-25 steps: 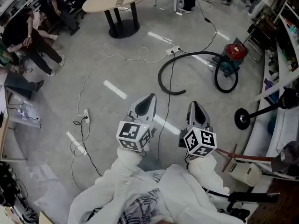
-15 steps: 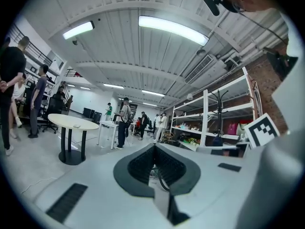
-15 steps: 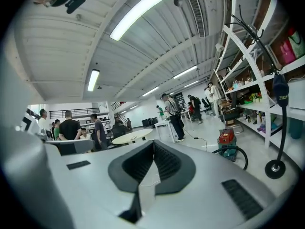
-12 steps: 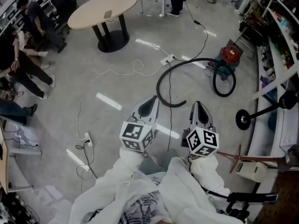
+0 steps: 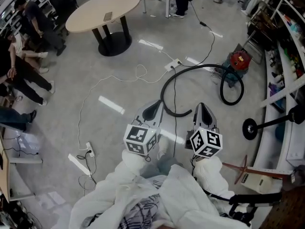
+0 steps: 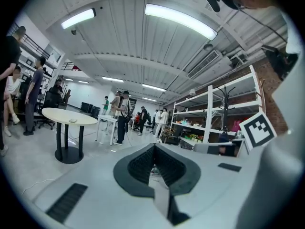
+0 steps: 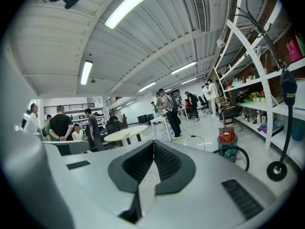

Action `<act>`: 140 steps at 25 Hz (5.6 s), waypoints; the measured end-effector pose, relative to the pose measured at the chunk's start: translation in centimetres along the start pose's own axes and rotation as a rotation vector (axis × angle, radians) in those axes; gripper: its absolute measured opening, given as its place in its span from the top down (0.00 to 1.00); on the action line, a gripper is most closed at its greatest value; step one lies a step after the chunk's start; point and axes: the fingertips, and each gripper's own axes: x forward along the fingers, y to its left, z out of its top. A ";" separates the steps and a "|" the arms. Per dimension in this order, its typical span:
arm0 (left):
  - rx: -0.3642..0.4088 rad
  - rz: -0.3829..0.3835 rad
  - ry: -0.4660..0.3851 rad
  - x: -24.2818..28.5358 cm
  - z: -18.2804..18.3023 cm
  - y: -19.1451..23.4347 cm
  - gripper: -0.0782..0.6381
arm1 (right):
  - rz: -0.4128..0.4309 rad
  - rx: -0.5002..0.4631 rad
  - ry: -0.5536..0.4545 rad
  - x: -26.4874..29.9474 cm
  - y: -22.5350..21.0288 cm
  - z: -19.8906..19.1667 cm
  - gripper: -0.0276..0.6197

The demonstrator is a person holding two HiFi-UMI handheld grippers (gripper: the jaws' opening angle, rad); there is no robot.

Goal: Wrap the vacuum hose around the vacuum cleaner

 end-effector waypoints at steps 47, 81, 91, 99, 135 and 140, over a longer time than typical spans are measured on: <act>0.012 -0.162 0.211 39.4 -76.1 35.4 0.89 | 0.589 -0.573 1.102 41.9 -22.1 -91.8 0.62; 0.038 -0.091 0.172 32.2 -11.0 26.0 0.89 | 0.343 0.056 0.423 40.3 1.5 -17.2 0.60; 0.118 -0.247 -0.017 34.6 10.5 17.3 0.89 | 0.016 0.115 -0.020 36.8 -1.2 9.4 0.60; 0.191 -0.486 -0.044 39.8 13.5 3.9 0.89 | -0.235 0.078 -0.253 31.2 -9.8 17.1 0.60; 0.239 -1.041 -0.124 71.1 18.3 -44.3 0.89 | -0.715 0.069 -0.712 18.6 -57.6 41.9 0.60; 0.270 -1.102 -0.128 78.6 19.6 -45.1 0.89 | -0.747 0.071 -0.709 24.2 -62.8 44.1 0.60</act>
